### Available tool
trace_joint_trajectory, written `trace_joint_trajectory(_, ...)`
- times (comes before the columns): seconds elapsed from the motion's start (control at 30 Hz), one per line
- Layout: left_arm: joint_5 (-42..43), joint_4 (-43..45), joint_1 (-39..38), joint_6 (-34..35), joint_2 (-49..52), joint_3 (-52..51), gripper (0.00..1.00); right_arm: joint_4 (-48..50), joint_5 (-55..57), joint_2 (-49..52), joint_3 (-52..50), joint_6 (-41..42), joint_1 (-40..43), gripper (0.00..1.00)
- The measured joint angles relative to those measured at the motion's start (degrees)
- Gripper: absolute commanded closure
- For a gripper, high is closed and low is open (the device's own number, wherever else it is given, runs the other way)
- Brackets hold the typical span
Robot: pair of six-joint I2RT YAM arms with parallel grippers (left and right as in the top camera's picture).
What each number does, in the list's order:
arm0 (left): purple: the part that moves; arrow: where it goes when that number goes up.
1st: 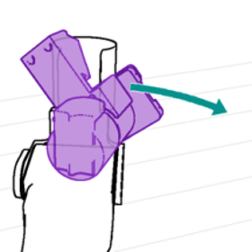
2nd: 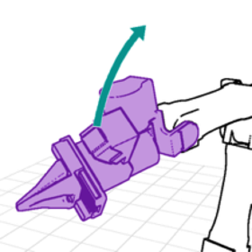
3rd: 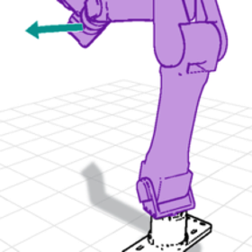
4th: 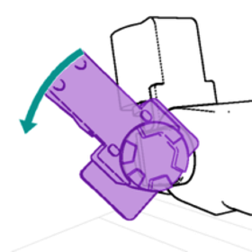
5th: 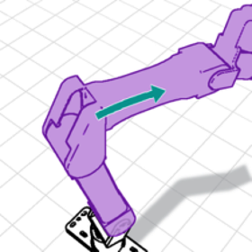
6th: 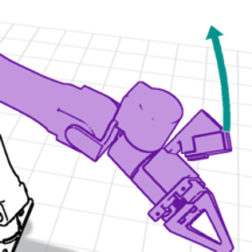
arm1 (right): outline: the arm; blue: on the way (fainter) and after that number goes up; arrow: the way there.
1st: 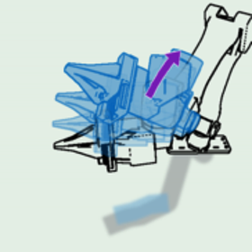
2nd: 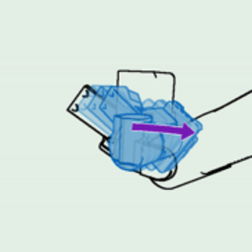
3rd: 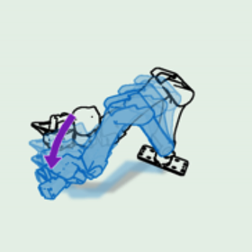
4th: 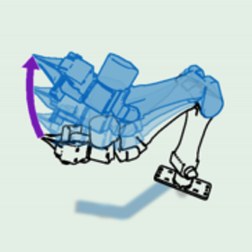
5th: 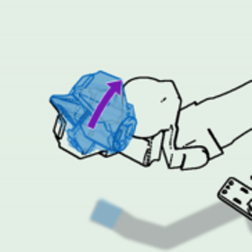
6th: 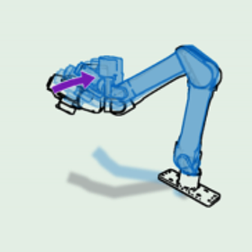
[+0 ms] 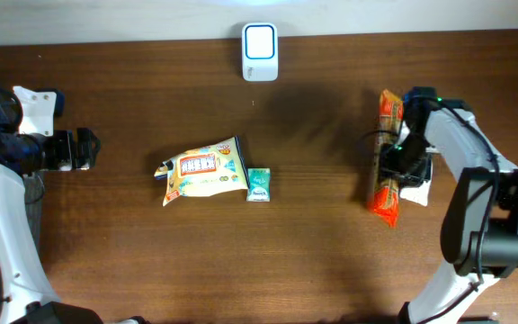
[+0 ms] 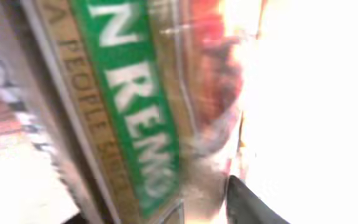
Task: Scan the item barcode
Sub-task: 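Set the pasta pack down at the right beside the white tube, then grasp the green-white tissue pack with the right gripper and lift it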
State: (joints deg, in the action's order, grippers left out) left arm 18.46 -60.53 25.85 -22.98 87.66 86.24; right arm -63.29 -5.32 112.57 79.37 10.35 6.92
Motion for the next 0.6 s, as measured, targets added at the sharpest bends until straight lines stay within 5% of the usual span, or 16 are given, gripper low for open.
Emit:
trace_joint_trajectory(0.33,0.0,0.0,0.0,0.0,0.0,0.0,0.01,-17.7,-8.6,-0.4,25.7,-3.3,-1.3,0.46)
trace_joint_trajectory(0.6,0.0,0.0,0.0,0.0,0.0,0.0,0.01,-7.1,-18.5,-0.8,22.3,-3.8,-14.2,0.59)
